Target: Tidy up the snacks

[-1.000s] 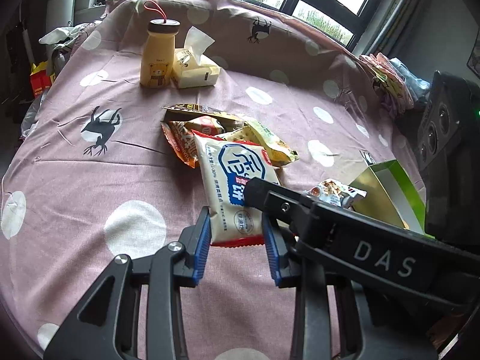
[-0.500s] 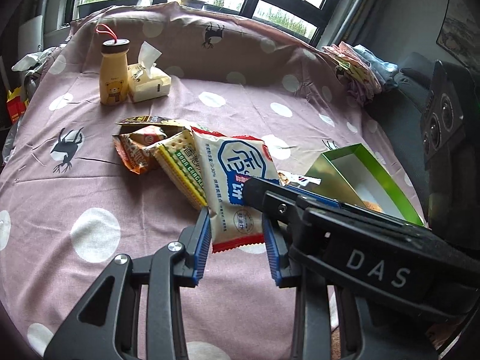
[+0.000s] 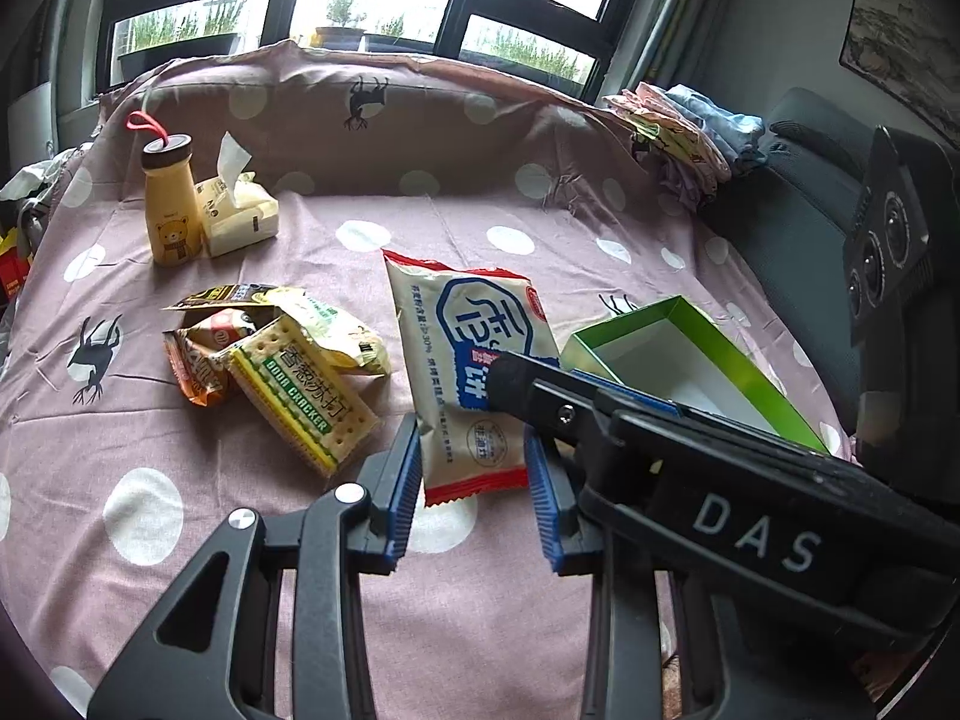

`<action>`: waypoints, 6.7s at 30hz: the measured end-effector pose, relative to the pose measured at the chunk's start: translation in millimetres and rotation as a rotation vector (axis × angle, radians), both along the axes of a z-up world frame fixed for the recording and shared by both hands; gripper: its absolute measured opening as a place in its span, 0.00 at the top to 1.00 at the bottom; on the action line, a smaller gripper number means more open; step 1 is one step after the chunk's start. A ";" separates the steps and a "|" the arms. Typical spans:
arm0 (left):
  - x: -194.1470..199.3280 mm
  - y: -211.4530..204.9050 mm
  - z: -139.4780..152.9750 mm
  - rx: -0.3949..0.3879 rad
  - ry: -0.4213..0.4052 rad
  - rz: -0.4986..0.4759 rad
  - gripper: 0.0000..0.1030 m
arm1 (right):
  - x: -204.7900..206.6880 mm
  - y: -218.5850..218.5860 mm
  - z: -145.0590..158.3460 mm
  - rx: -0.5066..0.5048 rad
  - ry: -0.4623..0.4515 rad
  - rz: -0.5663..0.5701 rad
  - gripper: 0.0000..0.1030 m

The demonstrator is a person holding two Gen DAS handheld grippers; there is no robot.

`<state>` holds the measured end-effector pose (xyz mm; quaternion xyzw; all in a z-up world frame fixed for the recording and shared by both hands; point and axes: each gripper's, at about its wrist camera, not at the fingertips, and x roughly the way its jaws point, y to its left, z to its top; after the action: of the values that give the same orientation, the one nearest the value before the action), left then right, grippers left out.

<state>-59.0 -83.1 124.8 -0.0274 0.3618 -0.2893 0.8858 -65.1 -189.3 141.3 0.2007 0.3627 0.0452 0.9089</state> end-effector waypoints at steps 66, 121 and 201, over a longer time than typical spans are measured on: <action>-13.2 -227.5 -60.3 0.100 0.191 -0.457 0.70 | -82.7 -215.2 -66.8 0.176 0.154 -0.602 0.61; 51.0 65.7 -19.0 -0.019 0.108 0.247 0.14 | -32.7 -124.1 -6.9 0.052 -0.073 -0.479 0.29; 1.7 54.3 -5.4 -0.083 -0.021 0.075 0.78 | 21.9 41.9 -5.3 0.031 -0.011 0.090 0.51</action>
<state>-57.3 -28.7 119.4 -0.0745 0.3387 -0.2708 0.8980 -43.2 -147.4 136.0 0.1982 0.3655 0.0927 0.9047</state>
